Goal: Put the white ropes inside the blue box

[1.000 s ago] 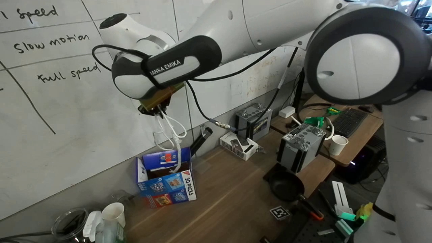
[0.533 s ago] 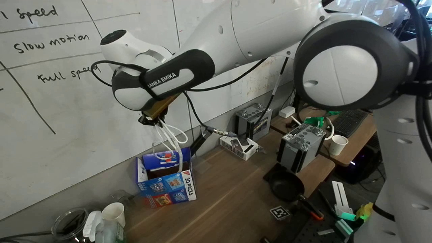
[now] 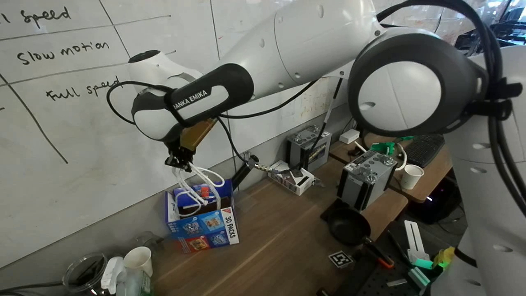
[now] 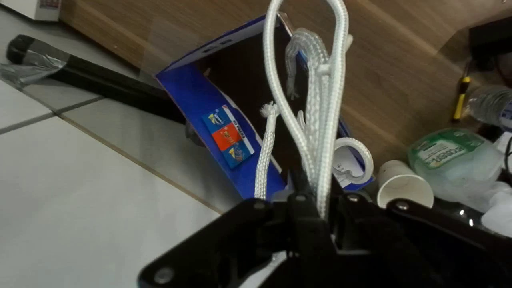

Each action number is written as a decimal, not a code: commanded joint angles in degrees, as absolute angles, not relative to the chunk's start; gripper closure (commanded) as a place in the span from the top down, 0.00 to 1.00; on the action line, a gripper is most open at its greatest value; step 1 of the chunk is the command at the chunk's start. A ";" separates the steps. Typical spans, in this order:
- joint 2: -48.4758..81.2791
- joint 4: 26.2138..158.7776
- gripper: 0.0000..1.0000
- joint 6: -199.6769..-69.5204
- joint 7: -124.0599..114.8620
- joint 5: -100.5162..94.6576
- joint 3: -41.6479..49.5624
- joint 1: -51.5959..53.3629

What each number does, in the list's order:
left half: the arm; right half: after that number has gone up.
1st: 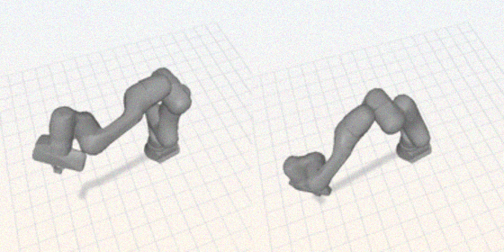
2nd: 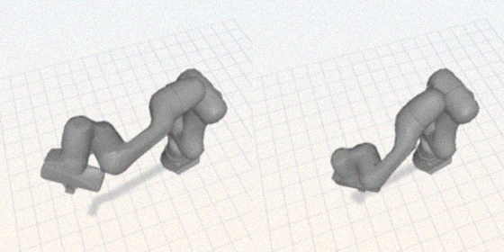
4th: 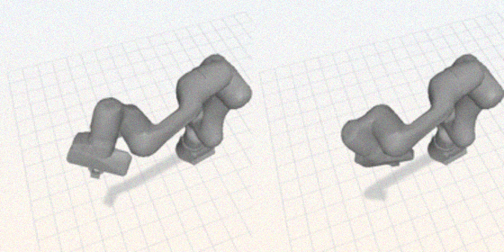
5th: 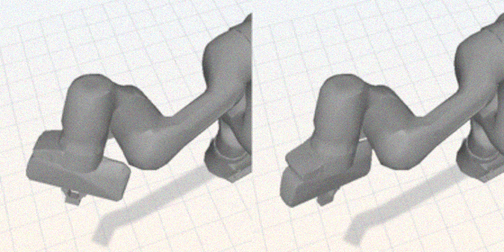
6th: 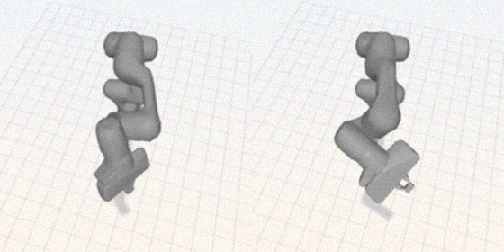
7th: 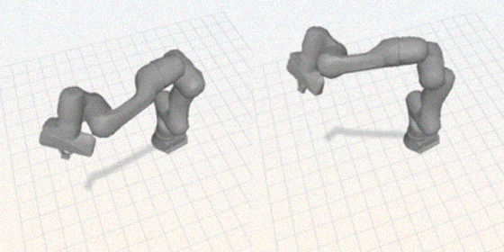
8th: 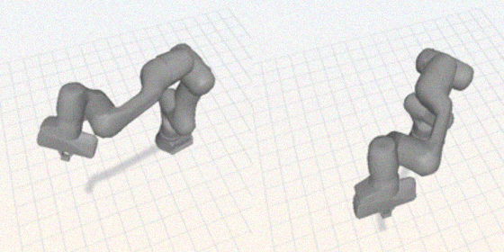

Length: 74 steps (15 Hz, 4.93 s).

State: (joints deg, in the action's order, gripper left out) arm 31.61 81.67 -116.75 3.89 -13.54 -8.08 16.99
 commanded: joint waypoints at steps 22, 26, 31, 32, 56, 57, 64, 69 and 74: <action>53.80 55.71 0.05 -106.50 38.68 -2.74 -13.59 10.38; 56.85 51.12 0.05 -104.00 41.56 -2.39 -13.48 10.09; 60.75 45.62 0.05 -99.91 42.93 -1.95 -13.04 9.73; 61.31 44.71 0.36 -98.67 42.92 -1.87 -12.99 9.73; 30.60 66.30 1.00 -91.46 10.87 -10.53 1.27 5.66; 28.60 68.82 1.00 -91.72 9.72 -10.60 1.86 5.16; 13.89 87.38 1.00 -93.56 5.09 -9.48 3.49 0.59; 2.24 101.12 1.00 -98.06 5.24 -8.88 4.07 -2.56; -10.76 115.85 1.00 -105.34 6.29 -8.45 5.46 -5.09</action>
State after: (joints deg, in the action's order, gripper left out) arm -0.70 104.69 -99.07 5.97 -9.41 4.63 -4.10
